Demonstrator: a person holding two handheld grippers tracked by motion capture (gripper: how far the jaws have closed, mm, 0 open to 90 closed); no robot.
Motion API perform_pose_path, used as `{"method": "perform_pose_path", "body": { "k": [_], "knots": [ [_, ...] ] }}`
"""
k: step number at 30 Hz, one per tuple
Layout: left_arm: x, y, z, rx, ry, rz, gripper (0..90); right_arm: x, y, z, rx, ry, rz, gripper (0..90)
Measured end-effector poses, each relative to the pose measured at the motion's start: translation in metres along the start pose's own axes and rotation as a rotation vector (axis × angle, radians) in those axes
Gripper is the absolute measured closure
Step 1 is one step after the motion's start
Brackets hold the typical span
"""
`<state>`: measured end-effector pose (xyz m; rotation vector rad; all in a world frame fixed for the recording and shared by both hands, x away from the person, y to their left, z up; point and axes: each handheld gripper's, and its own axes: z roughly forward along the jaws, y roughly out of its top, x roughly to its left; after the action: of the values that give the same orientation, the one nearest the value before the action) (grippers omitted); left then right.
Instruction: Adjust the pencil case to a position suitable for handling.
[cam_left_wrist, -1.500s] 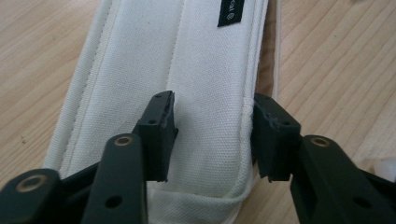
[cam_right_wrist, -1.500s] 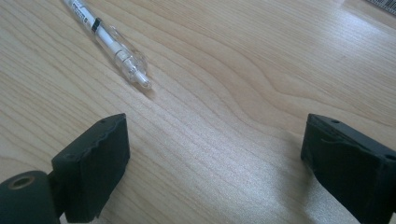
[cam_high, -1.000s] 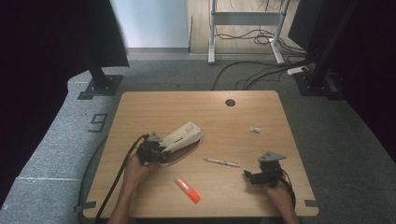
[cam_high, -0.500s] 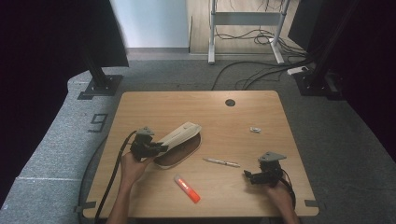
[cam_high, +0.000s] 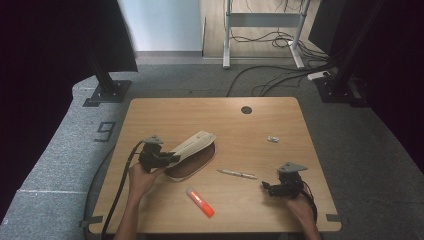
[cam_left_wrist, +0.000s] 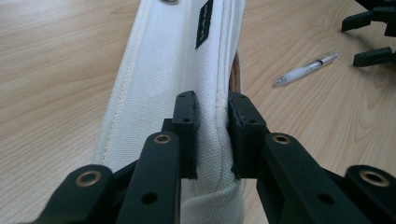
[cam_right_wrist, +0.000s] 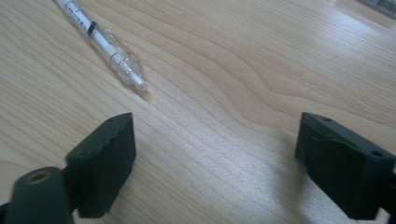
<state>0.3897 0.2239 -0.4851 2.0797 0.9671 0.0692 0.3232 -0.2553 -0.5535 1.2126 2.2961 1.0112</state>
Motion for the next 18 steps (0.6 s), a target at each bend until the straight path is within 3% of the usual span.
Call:
{"method": "perform_pose_path", "body": {
  "k": [13,18],
  "knots": [
    [-0.001,0.000,-0.001,0.005,0.002,0.016,74.6,-0.010,0.011,-0.002,0.006,0.030,0.021,12.9],
    [-0.002,0.000,-0.001,0.009,0.001,0.017,74.4,-0.014,0.018,-0.002,0.004,0.018,0.019,6.4]
  ]
}}
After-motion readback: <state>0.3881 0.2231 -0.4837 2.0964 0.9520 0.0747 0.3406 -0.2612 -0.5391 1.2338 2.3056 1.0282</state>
